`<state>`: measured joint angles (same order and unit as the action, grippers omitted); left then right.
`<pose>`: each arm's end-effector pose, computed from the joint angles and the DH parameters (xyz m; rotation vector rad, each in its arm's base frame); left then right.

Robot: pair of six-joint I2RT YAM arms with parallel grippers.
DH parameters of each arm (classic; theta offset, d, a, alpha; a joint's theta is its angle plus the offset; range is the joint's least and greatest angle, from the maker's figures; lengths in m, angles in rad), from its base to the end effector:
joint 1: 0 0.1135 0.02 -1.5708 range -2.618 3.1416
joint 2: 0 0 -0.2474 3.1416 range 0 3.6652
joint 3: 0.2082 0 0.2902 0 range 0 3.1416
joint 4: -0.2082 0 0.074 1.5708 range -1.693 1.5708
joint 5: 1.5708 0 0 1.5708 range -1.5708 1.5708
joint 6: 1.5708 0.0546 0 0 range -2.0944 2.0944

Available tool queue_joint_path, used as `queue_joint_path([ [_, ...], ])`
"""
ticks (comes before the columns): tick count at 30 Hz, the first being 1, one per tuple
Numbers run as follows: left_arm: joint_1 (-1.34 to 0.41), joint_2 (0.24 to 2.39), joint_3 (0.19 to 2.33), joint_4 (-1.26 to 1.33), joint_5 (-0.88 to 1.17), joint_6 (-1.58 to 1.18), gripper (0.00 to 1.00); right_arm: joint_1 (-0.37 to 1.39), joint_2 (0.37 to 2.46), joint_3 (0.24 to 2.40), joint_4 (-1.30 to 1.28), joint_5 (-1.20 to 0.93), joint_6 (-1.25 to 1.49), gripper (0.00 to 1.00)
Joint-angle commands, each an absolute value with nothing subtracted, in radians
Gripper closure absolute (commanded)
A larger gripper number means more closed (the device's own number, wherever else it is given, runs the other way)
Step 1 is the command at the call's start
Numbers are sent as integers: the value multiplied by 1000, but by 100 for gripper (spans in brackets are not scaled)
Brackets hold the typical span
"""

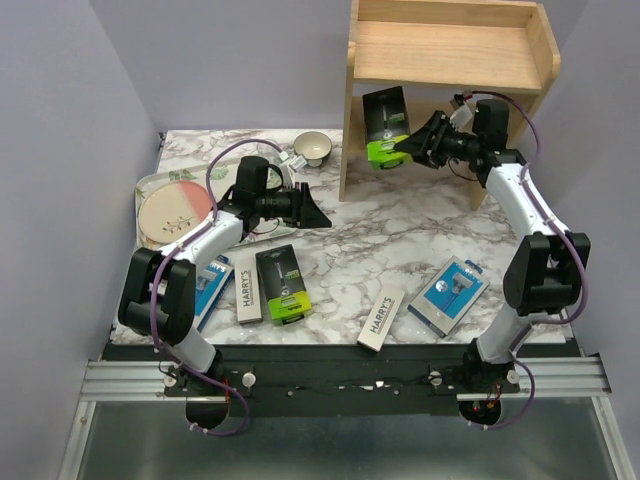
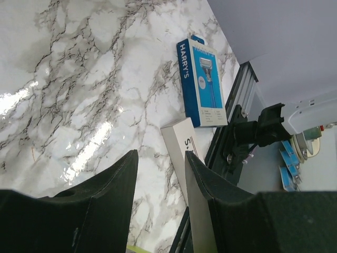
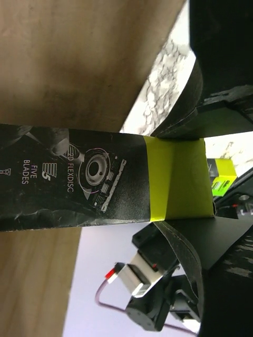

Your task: Place and organize the shaving razors onto the shelf

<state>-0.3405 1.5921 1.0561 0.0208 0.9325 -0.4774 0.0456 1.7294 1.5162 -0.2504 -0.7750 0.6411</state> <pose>0.3555 -0.1725 0.2149 0.4693 2.1292 -1.4510 0.4481 0.0587 0.3058 0.1065 2.1011 1.2084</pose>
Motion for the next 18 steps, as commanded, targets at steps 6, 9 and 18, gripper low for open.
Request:
queue_joint_path([
  [6, -336, 1583, 1051, 2, 913, -420, 51, 124, 1802, 1634, -160, -721, 715, 24],
  [9, -336, 1575, 1051, 2, 902, -419, 51, 126, 1777, 1620, -184, -684, 707, 14],
  [18, -336, 1578, 1071, 5, 792, -454, 47, 129, 1678, 1582, -284, -476, 559, 2],
])
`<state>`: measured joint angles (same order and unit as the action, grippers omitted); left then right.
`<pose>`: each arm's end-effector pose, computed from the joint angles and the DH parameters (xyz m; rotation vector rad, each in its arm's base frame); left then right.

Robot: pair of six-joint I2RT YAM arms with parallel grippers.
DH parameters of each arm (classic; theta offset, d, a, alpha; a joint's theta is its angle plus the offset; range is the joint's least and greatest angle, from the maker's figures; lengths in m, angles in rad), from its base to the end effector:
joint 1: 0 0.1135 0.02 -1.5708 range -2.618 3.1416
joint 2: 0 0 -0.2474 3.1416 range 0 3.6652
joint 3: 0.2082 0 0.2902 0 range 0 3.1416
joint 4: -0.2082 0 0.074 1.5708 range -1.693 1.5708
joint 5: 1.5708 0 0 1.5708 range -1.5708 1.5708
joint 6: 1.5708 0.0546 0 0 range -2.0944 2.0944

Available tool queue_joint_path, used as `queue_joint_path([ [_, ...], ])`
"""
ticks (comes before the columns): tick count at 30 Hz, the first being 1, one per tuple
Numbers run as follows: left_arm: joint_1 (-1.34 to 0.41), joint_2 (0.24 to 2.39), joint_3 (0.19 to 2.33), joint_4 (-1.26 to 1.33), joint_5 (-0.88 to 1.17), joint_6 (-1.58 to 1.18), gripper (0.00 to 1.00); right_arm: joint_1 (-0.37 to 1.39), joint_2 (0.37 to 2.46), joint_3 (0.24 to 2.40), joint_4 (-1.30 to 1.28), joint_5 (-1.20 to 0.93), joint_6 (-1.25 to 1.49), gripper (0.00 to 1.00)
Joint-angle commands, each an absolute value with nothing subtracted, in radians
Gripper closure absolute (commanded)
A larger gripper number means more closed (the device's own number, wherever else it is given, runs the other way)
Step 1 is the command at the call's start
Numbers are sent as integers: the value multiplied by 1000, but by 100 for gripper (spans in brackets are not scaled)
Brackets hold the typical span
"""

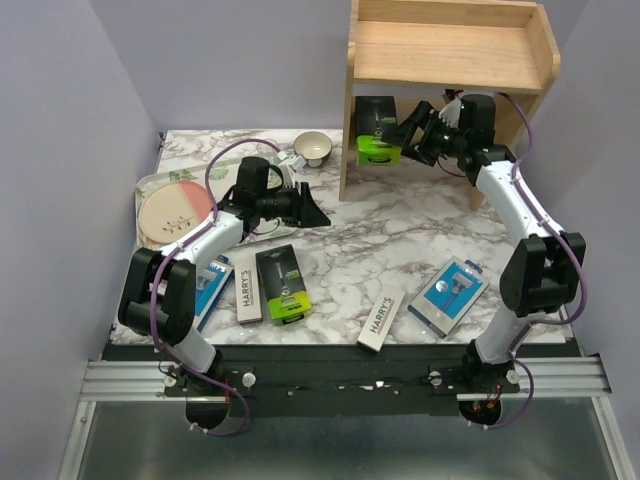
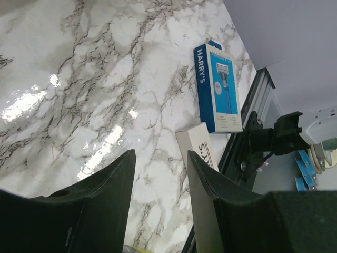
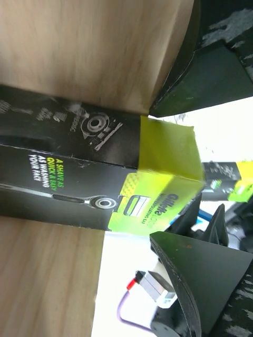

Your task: Place and organize the shaving razors onto the shelf

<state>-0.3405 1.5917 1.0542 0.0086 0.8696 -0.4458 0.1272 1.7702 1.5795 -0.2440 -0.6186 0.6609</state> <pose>0.3575 -0.1709 0.2119 0.4510 2.1391 -1.3706 0.4588 0.0906 0.3112 0.1377 2.0933 1.1102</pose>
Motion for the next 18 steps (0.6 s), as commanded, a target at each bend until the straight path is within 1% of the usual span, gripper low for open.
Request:
queue_joint_path([
  [1, -336, 1578, 1072, 9, 779, -460, 46, 129, 1669, 1585, -297, -459, 542, 2],
  [4, -336, 1578, 1066, 20, 767, -476, 46, 130, 1649, 1586, -319, -416, 489, 2],
  [8, -336, 1556, 1081, 18, 727, -450, 47, 130, 1551, 1527, -357, -411, 375, 2],
  [11, -341, 1562, 1166, -66, 637, -342, 58, 130, 1493, 1453, -296, -428, 261, 4],
  [12, -344, 1568, 1216, -87, 614, -319, 66, 130, 1445, 1371, -255, -437, 203, 5],
  [13, -345, 1572, 1239, -113, 598, -302, 73, 130, 1427, 1335, -156, -455, 171, 7],
  [14, -348, 1586, 1258, -115, 598, -285, 81, 130, 1410, 1295, -114, -492, 137, 9],
  [15, -348, 1594, 1285, -106, 620, -284, 97, 133, 1396, 1257, -85, -506, 65, 12],
  [16, -350, 1603, 1298, -92, 624, -285, 100, 136, 1393, 1238, -43, -508, 34, 14],
  [17, -356, 1618, 1305, -83, 632, -294, 100, 138, 1394, 1230, -26, -505, 14, 16],
  [18, -357, 1627, 1324, -77, 649, -308, 100, 138, 1399, 1227, -15, -500, -26, 20],
])
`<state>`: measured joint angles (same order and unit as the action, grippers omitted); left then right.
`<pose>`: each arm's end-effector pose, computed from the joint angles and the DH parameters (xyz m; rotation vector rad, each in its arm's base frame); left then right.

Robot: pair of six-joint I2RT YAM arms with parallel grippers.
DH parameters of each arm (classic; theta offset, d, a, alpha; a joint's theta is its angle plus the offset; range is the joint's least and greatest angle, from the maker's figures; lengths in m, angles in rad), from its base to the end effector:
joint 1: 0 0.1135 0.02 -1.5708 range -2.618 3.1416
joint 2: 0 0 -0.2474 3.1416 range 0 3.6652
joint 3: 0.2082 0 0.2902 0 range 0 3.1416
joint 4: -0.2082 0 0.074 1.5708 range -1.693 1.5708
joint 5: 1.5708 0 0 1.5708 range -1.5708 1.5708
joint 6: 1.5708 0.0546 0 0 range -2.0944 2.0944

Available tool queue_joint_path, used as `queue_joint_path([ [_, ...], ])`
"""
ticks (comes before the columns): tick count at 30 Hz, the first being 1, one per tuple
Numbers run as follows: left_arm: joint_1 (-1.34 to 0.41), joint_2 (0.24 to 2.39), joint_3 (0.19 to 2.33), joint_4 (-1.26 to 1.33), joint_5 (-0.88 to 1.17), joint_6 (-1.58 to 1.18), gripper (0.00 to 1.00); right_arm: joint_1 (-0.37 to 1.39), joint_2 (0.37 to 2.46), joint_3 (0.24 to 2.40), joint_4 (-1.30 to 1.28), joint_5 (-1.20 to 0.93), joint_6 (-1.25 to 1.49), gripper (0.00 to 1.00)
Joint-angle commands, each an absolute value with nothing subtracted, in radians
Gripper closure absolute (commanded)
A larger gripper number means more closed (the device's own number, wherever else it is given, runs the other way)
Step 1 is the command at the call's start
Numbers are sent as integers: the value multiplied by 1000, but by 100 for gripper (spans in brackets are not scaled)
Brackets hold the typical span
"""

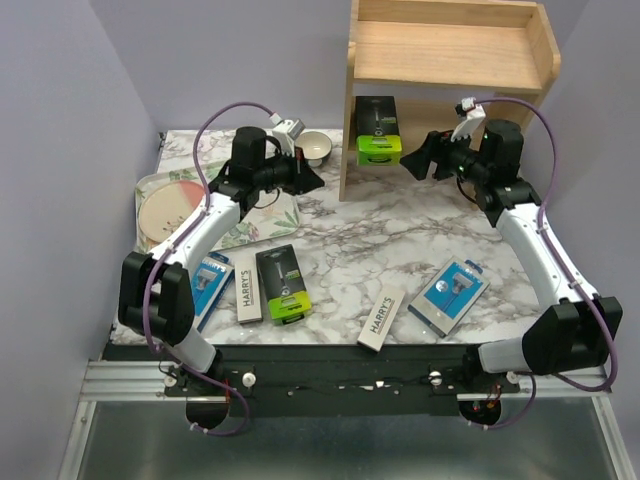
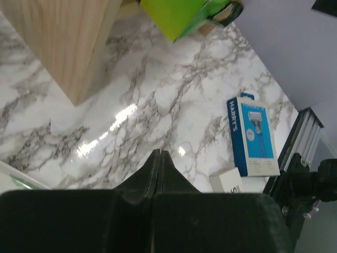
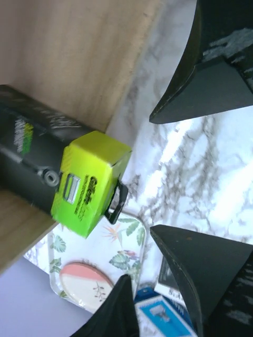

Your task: Place and organize the shaving razors onto the shelf

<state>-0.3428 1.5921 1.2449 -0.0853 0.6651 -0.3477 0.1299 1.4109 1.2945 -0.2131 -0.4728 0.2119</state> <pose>0.3832 -0.1725 0.2716 0.4430 2.0283 -1.0978 0.3791 0.0746 0.3447 -0.2480 1.9040 0.6793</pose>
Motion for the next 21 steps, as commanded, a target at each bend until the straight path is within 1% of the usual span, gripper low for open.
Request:
queue_joint_path([
  [1, -360, 1635, 1333, -68, 646, -316, 100, 137, 1413, 1229, -9, -497, -41, 21],
  [6, -365, 1658, 1345, -29, 649, -351, 100, 138, 1457, 1238, 52, -460, -113, 32],
  [14, -365, 1646, 1301, 26, 637, -391, 100, 144, 1497, 1249, 77, -492, -179, 32],
  [21, -365, 1614, 1233, 32, 626, -388, 100, 155, 1583, 1307, 83, -521, -183, 32],
])
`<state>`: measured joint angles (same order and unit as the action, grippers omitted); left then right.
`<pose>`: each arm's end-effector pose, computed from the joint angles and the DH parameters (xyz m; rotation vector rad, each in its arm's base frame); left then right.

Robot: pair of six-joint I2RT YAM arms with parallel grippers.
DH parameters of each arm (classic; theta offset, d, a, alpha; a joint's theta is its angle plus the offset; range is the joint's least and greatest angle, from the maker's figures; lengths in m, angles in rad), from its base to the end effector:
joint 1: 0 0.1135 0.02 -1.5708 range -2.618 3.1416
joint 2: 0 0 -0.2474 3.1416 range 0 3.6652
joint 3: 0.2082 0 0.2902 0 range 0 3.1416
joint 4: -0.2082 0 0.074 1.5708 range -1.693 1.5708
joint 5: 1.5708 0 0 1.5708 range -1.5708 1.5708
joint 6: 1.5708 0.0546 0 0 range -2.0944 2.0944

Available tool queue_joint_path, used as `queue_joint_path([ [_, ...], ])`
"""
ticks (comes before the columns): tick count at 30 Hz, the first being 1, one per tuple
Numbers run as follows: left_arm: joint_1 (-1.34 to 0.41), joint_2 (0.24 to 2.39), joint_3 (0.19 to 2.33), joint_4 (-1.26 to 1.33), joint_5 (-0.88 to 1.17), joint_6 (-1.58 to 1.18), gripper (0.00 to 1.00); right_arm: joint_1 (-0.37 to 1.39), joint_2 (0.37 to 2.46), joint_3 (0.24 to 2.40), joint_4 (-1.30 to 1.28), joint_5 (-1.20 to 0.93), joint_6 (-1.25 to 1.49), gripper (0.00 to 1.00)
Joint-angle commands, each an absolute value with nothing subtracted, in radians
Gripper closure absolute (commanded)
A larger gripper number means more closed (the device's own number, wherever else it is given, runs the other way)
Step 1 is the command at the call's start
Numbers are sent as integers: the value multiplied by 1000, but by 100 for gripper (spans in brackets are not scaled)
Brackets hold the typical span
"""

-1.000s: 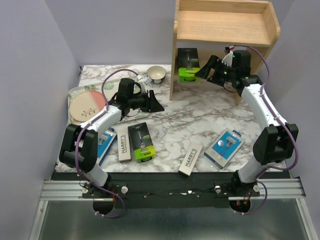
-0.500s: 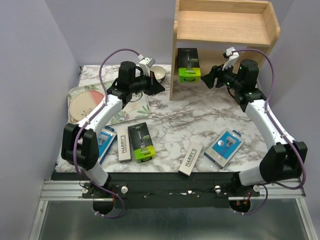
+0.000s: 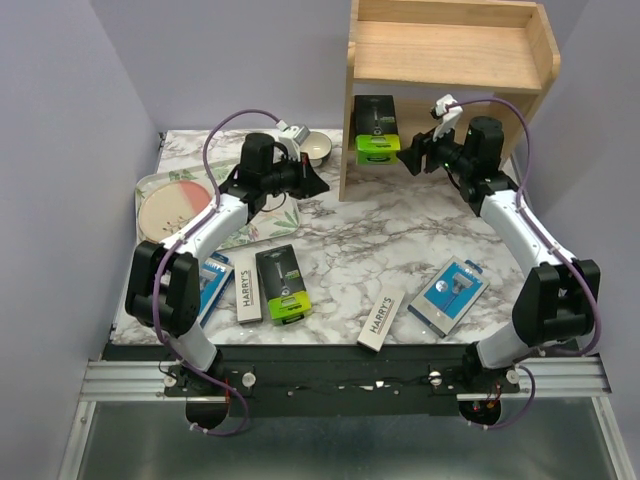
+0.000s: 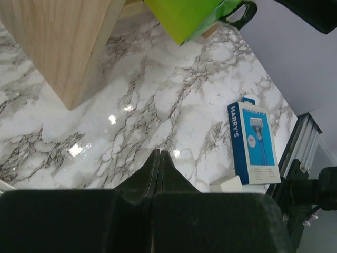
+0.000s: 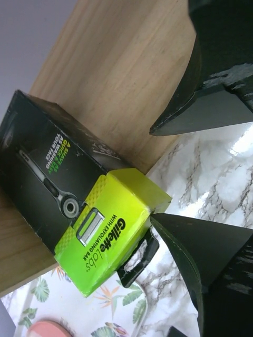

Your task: Place and organize the shaving razors onto the shelf

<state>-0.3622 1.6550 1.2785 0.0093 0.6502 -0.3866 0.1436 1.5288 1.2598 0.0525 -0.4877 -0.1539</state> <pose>0.3965 -0.1856 0.2692 0.4327 1.9787 -1.1147 0.4107 0.0852 0.3168 -0.6044 1.6758 0.4274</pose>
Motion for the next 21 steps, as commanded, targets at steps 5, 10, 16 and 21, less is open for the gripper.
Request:
queue_joint_path([
  [5, -365, 1595, 1203, 32, 618, -384, 100, 169, 1637, 1347, 104, -514, -169, 31],
  [10, -365, 1591, 1197, 26, 611, -376, 100, 189, 1684, 1390, 117, -514, -155, 31],
  [16, -365, 1594, 1192, 32, 609, -385, 100, 224, 1715, 1422, 132, -502, -150, 31],
  [21, -365, 1579, 1180, 8, 568, -371, 96, 236, 1706, 1410, 133, -457, -158, 30],
])
